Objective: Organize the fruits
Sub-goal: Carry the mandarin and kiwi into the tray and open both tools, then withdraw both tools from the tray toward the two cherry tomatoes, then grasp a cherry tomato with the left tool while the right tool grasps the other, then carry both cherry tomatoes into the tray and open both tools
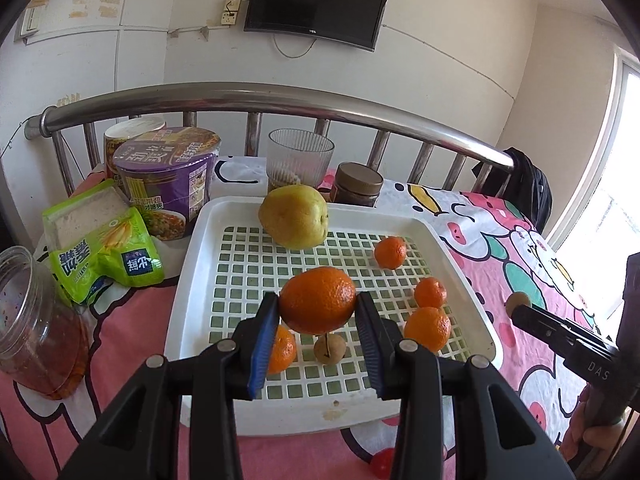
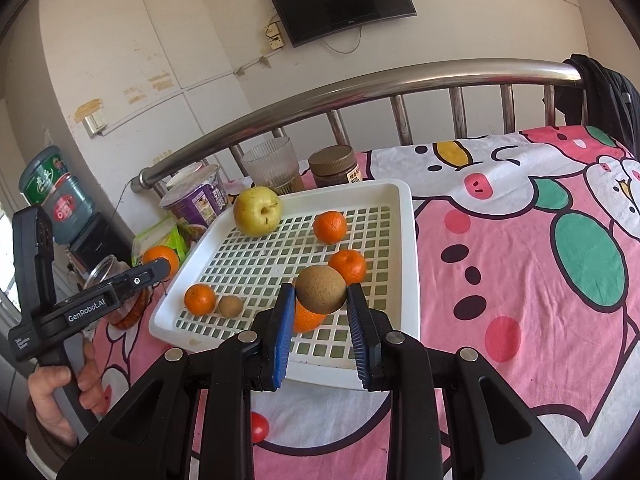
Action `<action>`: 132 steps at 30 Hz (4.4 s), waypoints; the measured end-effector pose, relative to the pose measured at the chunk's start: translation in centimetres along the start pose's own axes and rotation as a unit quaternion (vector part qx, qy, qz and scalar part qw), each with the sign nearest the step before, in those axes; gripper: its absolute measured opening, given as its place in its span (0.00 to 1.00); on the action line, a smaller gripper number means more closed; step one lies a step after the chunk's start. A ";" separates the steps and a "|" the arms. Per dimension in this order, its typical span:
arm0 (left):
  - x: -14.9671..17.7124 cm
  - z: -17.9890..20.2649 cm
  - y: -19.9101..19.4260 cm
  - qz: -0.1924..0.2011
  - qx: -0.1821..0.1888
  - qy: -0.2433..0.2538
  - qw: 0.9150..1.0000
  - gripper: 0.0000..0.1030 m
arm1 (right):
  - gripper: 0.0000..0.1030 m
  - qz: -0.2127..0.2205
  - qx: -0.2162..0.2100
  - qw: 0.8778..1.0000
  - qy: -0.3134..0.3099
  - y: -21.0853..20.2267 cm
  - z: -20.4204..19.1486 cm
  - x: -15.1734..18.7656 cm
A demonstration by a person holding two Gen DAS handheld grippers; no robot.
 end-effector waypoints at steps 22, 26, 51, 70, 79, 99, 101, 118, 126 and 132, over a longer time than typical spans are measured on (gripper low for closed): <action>-2.3 0.9 8.8 -0.068 -0.031 0.014 0.997 0.40 | 0.24 -0.082 0.073 0.993 -0.041 7.5 0.8 0.4; -2.0 1.0 9.7 -0.078 -0.036 0.018 0.996 0.40 | 0.24 -0.085 0.079 0.992 -0.050 7.9 0.6 0.5; 1.7 1.8 -6.9 0.115 -0.009 0.015 0.993 1.00 | 1.00 0.153 -0.023 0.988 0.021 -6.4 0.4 1.4; 9.1 2.2 -6.4 0.073 -0.031 0.041 0.996 1.00 | 1.00 0.136 -0.017 0.990 -0.023 -6.9 -2.3 6.7; 11.1 2.5 -4.3 0.030 -0.032 0.050 0.998 1.00 | 1.00 0.100 0.000 0.994 -0.034 -5.9 -2.2 8.3; 11.3 4.0 1.3 -0.067 -0.015 0.075 0.995 0.84 | 0.93 -0.031 0.046 0.995 -0.081 -0.6 -2.7 10.4; 11.2 4.2 1.8 -0.075 -0.012 0.077 0.994 0.77 | 0.88 -0.040 0.046 0.995 -0.084 -0.1 -2.9 10.5; 11.4 4.4 3.0 -0.100 0.028 0.089 0.991 0.30 | 0.56 -0.100 0.037 0.986 -0.129 3.3 -5.6 10.8; 11.6 1.7 1.6 -0.080 0.004 0.062 0.995 0.30 | 0.48 -0.116 0.037 0.984 -0.130 4.8 -6.8 10.3; 11.6 1.3 1.0 -0.070 -0.009 0.063 0.996 0.30 | 0.37 -0.122 0.045 0.983 -0.126 5.6 -7.0 10.1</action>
Point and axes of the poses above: each gripper's, at about its wrist camera, not at the fingertips, and y roughly the way its jaws point, z to its right, x to its underside, the point moved 3 cm from there along y, roughly the way its jaws point, and after that the axes turned 14 degrees about -z, right-handed, at the moved point
